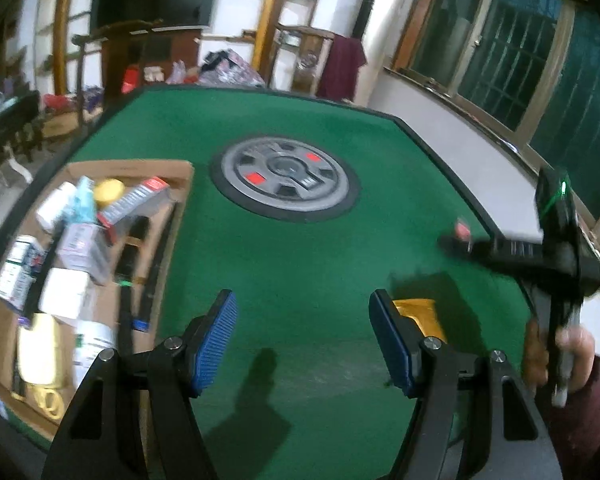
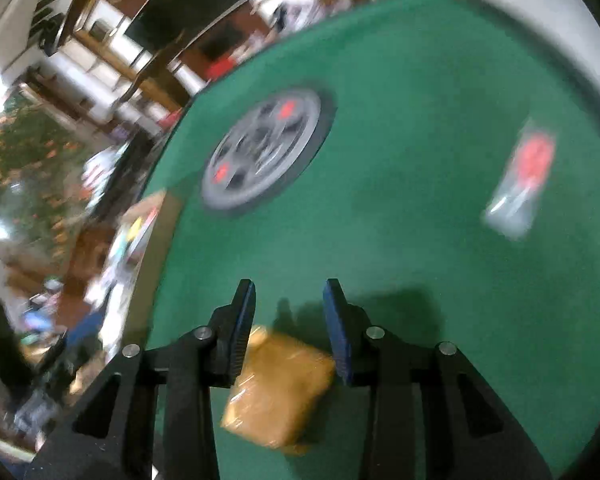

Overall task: Organize objects
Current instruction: 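Pass the yellow packet from the right gripper into the left gripper, then grasp the clear packet with red item with the right gripper while the left holds the yellow packet, then carry the yellow packet and clear packet over the cardboard tray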

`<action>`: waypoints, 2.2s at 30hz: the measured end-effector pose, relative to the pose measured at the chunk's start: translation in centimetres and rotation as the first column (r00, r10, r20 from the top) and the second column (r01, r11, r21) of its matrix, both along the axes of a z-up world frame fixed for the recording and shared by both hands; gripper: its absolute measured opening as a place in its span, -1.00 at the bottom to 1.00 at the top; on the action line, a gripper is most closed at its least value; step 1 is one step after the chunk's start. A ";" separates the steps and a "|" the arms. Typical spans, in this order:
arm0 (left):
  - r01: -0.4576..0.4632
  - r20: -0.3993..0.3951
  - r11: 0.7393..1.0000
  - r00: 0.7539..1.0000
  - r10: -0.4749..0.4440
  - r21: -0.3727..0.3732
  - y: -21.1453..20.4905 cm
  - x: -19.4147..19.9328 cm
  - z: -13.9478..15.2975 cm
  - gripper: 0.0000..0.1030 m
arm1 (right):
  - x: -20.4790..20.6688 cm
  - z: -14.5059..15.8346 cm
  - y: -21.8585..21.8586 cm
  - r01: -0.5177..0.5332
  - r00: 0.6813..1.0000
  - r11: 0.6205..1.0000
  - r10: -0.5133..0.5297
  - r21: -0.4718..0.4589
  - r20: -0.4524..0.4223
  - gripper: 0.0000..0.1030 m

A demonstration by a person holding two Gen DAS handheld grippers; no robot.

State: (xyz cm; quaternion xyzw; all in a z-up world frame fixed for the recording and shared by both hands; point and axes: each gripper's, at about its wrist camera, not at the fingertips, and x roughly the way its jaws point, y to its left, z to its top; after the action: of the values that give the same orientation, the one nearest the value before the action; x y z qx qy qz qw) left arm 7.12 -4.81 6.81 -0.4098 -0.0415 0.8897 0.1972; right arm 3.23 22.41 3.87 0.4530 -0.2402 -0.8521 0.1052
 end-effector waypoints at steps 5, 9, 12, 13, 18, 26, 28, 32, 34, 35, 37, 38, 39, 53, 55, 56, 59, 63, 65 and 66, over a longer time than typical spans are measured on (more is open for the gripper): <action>0.088 0.072 0.995 0.993 -0.091 0.044 2.9 -0.3 -1.7 0.21 | 0.9 1.5 5.9 0.251 0.968 0.967 -0.251 0.047 -0.011 -0.27; 0.127 0.144 0.989 0.980 -0.137 0.077 5.8 -0.4 -3.1 0.21 | 0.1 -0.2 9.6 0.369 0.926 0.929 -0.371 0.037 0.069 -0.24; 0.145 0.183 0.987 0.971 -0.154 0.064 7.6 -0.2 -3.9 0.21 | -1.1 -1.3 10.4 0.408 0.906 0.912 -0.409 0.031 0.106 -0.24; 0.149 0.188 0.987 0.969 -0.157 0.060 8.0 -0.1 -4.2 0.21 | -1.4 -1.7 10.6 0.416 0.902 0.908 -0.418 0.035 0.109 -0.24; 0.179 0.193 0.984 0.965 -0.176 0.002 10.7 0.4 -4.9 0.21 | -3.5 -2.6 9.8 0.413 0.901 0.907 -0.421 0.087 0.106 -0.24; 0.200 0.130 0.967 0.975 -0.181 -0.159 14.2 1.0 -5.5 0.21 | -4.7 -2.7 9.0 0.365 0.918 0.908 -0.388 0.205 0.086 -0.22; 0.205 0.099 0.955 0.977 -0.188 -0.213 14.9 1.5 -5.7 0.21 | -5.2 -2.6 8.7 0.352 0.921 0.904 -0.381 0.245 0.084 -0.20; 0.223 0.057 0.942 0.975 -0.216 -0.250 14.9 2.7 -5.5 -0.05 | -6.0 -2.6 9.3 0.354 0.917 0.908 -0.384 0.224 0.108 -0.13; 0.234 0.062 0.946 0.972 -0.226 -0.225 14.4 3.1 -5.3 -0.17 | -5.9 -2.8 10.4 0.377 0.910 0.915 -0.394 0.141 0.125 -0.13; 0.238 0.068 0.948 0.971 -0.229 -0.211 14.1 3.1 -5.2 -0.20 | -5.7 -3.0 11.0 0.397 0.903 0.913 -0.408 0.096 0.133 -0.13; 0.240 0.078 0.952 0.970 -0.229 -0.192 13.5 3.1 -5.2 -0.21 | -5.2 -3.2 12.0 0.441 0.885 0.897 -0.442 0.039 0.146 -0.13; 0.241 0.085 0.954 0.970 -0.229 -0.177 13.2 3.0 -5.1 -0.21 | -5.2 -3.1 12.2 0.455 0.878 0.890 -0.454 0.030 0.150 -0.13; 0.243 0.093 0.956 0.969 -0.230 -0.161 13.3 2.6 -5.0 -0.21 | -5.2 -3.1 12.3 0.465 0.873 0.885 -0.463 0.027 0.151 -0.13; 0.172 0.064 0.984 0.984 -0.169 -0.049 7.2 2.0 -2.6 -0.21 | -9.9 -2.7 7.7 0.373 0.888 0.859 -0.440 0.350 0.134 -0.18; 0.152 0.063 0.988 0.987 -0.149 -0.033 6.2 1.6 -2.5 -0.21 | -9.4 -2.8 7.6 0.361 0.894 0.856 -0.431 0.370 0.125 -0.49; 0.142 0.062 0.989 0.988 -0.141 -0.026 5.8 1.5 -2.5 -0.21 | -8.9 -2.8 7.7 0.357 0.899 0.865 -0.421 0.353 0.122 -0.49; 0.113 0.062 0.994 0.992 -0.112 0.000 4.1 1.6 -2.2 -0.21 | -7.3 -2.7 8.4 0.366 0.902 0.889 -0.412 0.275 0.132 -0.51; 0.074 0.051 0.997 0.996 -0.075 0.034 1.9 2.3 -1.6 -0.21 | -4.7 -2.3 7.9 0.341 0.924 0.924 -0.363 0.175 0.119 -0.51; 0.051 0.041 0.998 0.998 -0.053 0.046 0.4 2.7 -1.1 -0.21 | -3.4 -1.4 6.8 0.309 0.942 0.943 -0.322 0.124 0.094 -0.51; 0.035 0.038 0.998 0.999 -0.037 0.055 -0.3 2.9 -0.8 -0.21 | -3.3 -1.0 6.3 0.294 0.949 0.950 -0.303 0.103 0.085 -0.51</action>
State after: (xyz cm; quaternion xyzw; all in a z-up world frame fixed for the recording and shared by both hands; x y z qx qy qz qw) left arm 10.00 -5.12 6.01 -0.4221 -0.0620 0.8765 0.2232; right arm -0.05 28.72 2.91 0.4578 -0.2726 -0.8443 -0.0573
